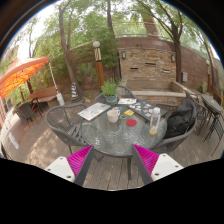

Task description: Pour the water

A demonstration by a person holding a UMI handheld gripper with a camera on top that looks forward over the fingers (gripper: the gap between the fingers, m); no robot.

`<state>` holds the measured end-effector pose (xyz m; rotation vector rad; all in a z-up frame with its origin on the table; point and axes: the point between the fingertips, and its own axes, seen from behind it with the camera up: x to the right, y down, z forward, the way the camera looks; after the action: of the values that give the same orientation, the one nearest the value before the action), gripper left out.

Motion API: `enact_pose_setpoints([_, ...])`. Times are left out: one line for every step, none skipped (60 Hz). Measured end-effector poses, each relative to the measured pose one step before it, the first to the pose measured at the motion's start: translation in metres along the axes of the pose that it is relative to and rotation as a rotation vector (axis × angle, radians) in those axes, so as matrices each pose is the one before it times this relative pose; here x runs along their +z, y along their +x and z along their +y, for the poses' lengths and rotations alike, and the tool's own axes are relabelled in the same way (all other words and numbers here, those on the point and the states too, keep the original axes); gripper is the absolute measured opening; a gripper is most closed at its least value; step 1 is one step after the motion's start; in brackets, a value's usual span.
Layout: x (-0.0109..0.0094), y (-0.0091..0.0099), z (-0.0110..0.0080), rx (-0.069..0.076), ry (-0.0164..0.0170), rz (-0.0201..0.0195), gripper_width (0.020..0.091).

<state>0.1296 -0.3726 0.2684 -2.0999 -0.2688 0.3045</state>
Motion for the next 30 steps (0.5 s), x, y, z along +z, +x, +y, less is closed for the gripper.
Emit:
enact_pose_setpoints([-0.00002,0.00134,-0.00047,0.0024,0.00260,0.00504,0.0830])
enact_pose_setpoints([-0.00006,0.00098,-0.00094,0.0029,0.00543,0.00362,0.0831])
enact_pose_setpoints([-0.00004,0.00109,-0.00133,0.0039,0.00825,0.00368,0.0831])
enact_pose_setpoints([-0.00001,0.00111,-0.00145,0.0038,0.00897,0.00411,0.0831])
enact_pose_setpoints([0.00018,0.00123,-0.00106,0.0031,0.00728,0.00436,0.0830])
enact_pose_setpoints([0.00056,0.00200,-0.00051,0.0022,0.00498,0.00531,0.0828])
enact_pose_setpoints([0.00073,0.00204,-0.00038,0.0029,0.00238,0.00642,0.0826])
enact_pose_setpoints([-0.00072,0.00464,0.00026,0.0007,-0.00110,0.00982,0.0823])
enact_pose_setpoints([0.00277,0.00111,0.00042,0.0025,-0.00289,0.00470,0.0820])
enact_pose_setpoints([0.00214,0.00160,0.00012,0.0016,-0.00175,0.00579,0.0818])
enact_pose_setpoints([0.00177,0.00181,-0.00024,0.0007,0.00094,0.00608,0.0816])
enact_pose_setpoints([0.00210,0.00175,-0.00108,0.0004,0.00403,0.00722,0.0812])
enact_pose_setpoints([0.00173,0.00192,-0.00097,0.0002,0.00568,0.00706,0.0813])
enact_pose_setpoints([0.00329,0.00201,-0.00048,-0.0003,0.00468,0.00684,0.0810])
enact_pose_setpoints([0.00347,0.00336,0.00021,0.0001,0.00298,0.00834,0.0810])
enact_pose_setpoints([0.00321,0.00269,0.00071,0.0004,0.00248,0.00949,0.0809])
enact_pose_setpoints([0.00506,0.00020,0.00111,0.0007,0.00278,0.00990,0.0809])
enact_pose_setpoints([0.00457,0.00252,0.00119,0.0010,0.00305,0.00974,0.0810])
enact_pose_setpoints([0.00416,0.00340,0.00019,0.0010,0.00257,0.00889,0.0809])
enact_pose_setpoints([0.00358,-0.00473,0.00332,0.0025,0.00384,0.00969,0.0810])
enact_pose_setpoints([0.00529,0.00250,0.00171,0.0017,0.00397,0.00943,0.0810])
enact_pose_setpoints([0.00193,-0.01341,0.00590,0.0037,0.00349,0.01291,0.0810])
enact_pose_setpoints([-0.00626,-0.00723,0.00157,0.0019,0.00067,0.01149,0.0810])
enact_pose_setpoints([0.00282,0.00256,0.00056,0.0012,0.00236,0.00815,0.0810])
enact_pose_setpoints([0.00256,0.00354,-0.00029,0.0002,0.00439,0.00745,0.0812])
enact_pose_setpoints([0.00426,0.00494,-0.00098,-0.0009,0.00618,0.00735,0.0811])
enact_pose_setpoints([0.00535,0.00697,-0.00086,-0.0017,0.00708,0.00805,0.0812])
enact_pose_setpoints([0.00627,0.00745,-0.00067,-0.0024,0.00746,0.00938,0.0811])
enact_pose_setpoints([0.00722,0.00731,-0.00024,-0.0024,0.00805,0.00918,0.0812])
enact_pose_setpoints([0.00805,0.00813,-0.00016,-0.0024,0.00826,0.00858,0.0811])
